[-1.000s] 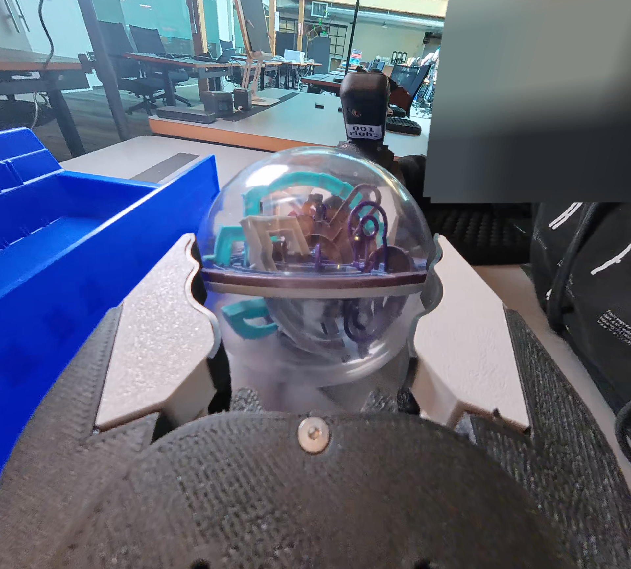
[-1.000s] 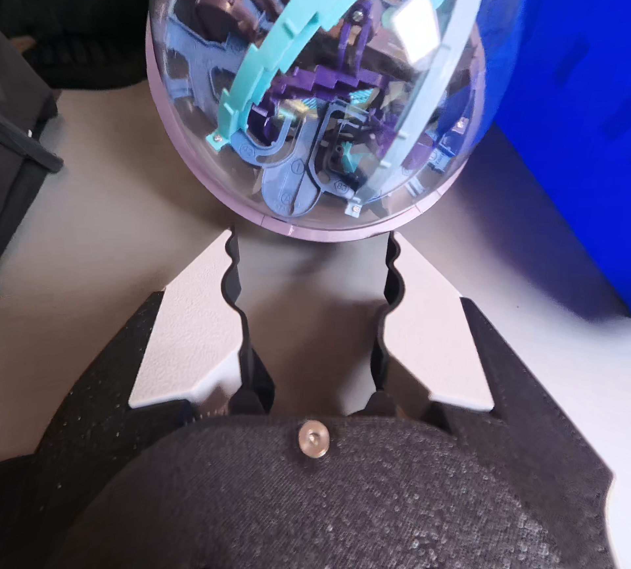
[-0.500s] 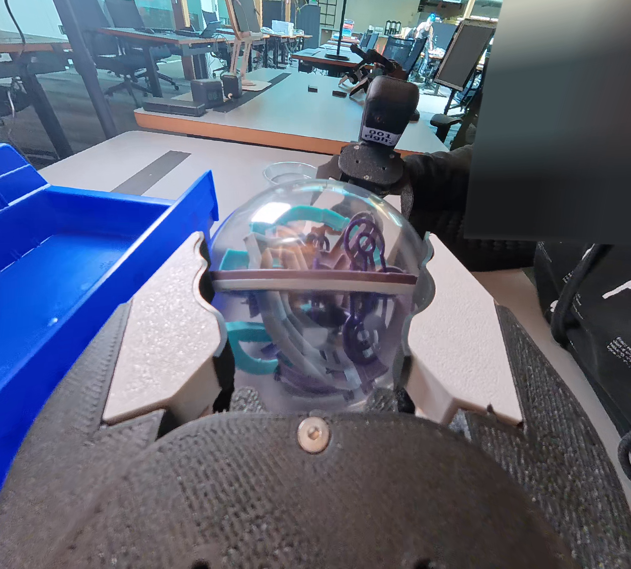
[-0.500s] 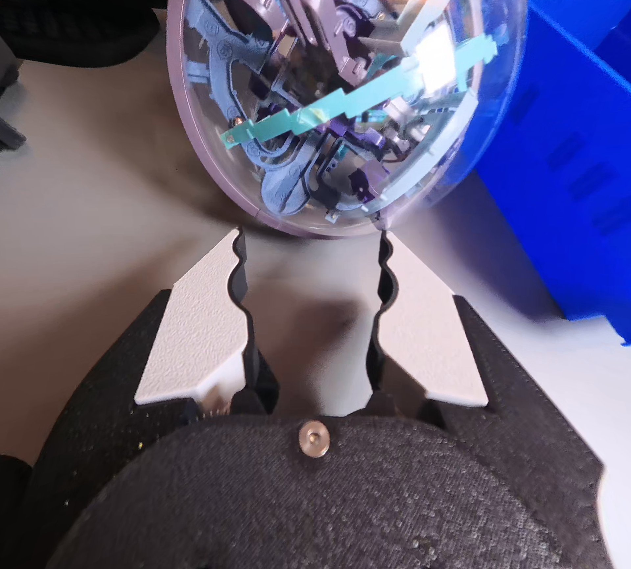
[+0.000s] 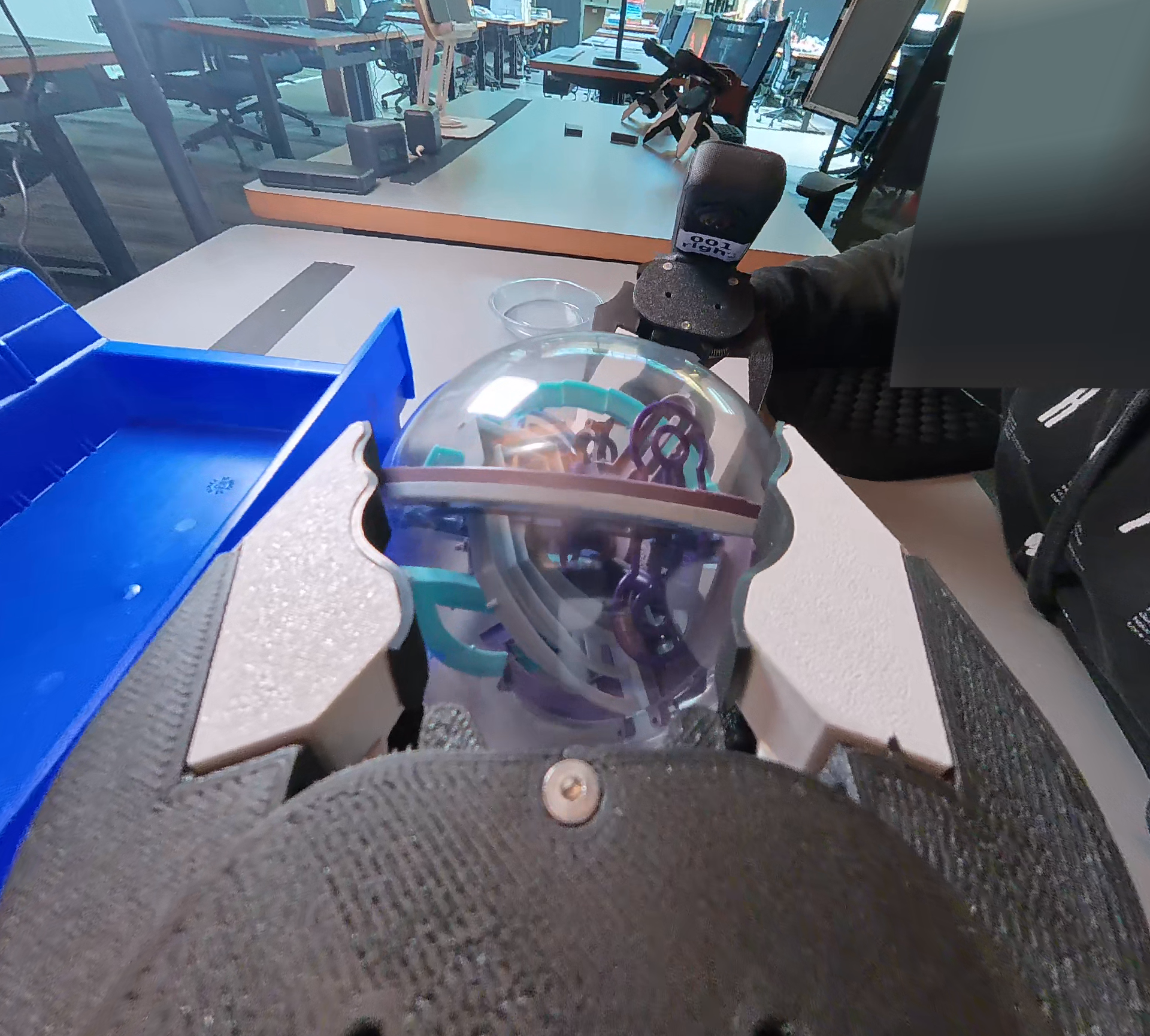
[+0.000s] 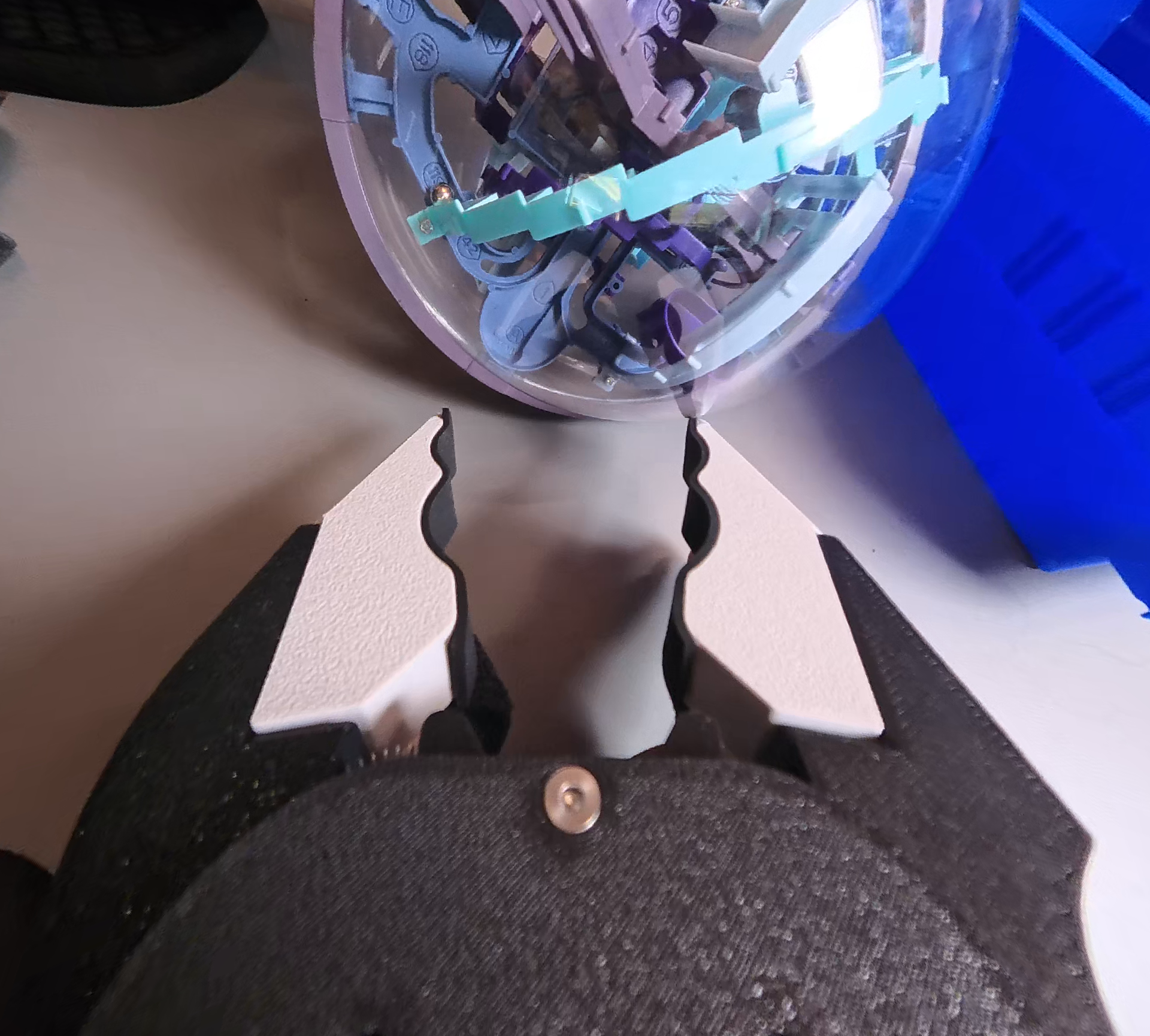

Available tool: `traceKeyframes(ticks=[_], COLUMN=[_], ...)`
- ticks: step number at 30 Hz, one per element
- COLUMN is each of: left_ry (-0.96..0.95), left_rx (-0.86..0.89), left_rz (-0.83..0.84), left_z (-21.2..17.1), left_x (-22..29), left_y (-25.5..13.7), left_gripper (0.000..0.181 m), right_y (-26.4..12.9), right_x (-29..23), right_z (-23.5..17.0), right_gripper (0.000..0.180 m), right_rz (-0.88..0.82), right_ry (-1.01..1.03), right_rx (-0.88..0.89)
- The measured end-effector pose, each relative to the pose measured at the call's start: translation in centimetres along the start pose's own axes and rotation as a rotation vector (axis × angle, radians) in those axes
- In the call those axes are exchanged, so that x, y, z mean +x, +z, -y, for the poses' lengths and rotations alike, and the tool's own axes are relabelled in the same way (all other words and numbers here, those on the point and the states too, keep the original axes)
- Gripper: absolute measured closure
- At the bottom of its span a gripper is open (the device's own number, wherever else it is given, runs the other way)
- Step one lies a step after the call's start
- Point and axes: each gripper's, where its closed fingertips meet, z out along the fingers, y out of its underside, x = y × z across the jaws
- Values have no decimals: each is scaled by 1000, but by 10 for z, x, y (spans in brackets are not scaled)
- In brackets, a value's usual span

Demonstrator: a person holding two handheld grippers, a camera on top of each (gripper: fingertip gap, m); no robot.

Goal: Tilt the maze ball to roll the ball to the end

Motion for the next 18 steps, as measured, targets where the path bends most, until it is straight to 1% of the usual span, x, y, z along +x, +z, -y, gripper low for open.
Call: traceKeyframes(ticks=[13,15,18], left_ry=[28,37,65], left_rx=[-48,-59,-94], left_rz=[-15,-15,-6], left_z=[-1,-2,-4], left_x=[-1,-1,-5], left_y=[1,1,1], left_gripper=[60,60,62], right_y=[-2,-4,-10], right_x=[4,6,12], right_z=[-1,0,4], right_gripper=[108,103,89], right_rz=[-29,-31,-29], right_ry=[-18,-15,3], right_rx=[-4,1,21])
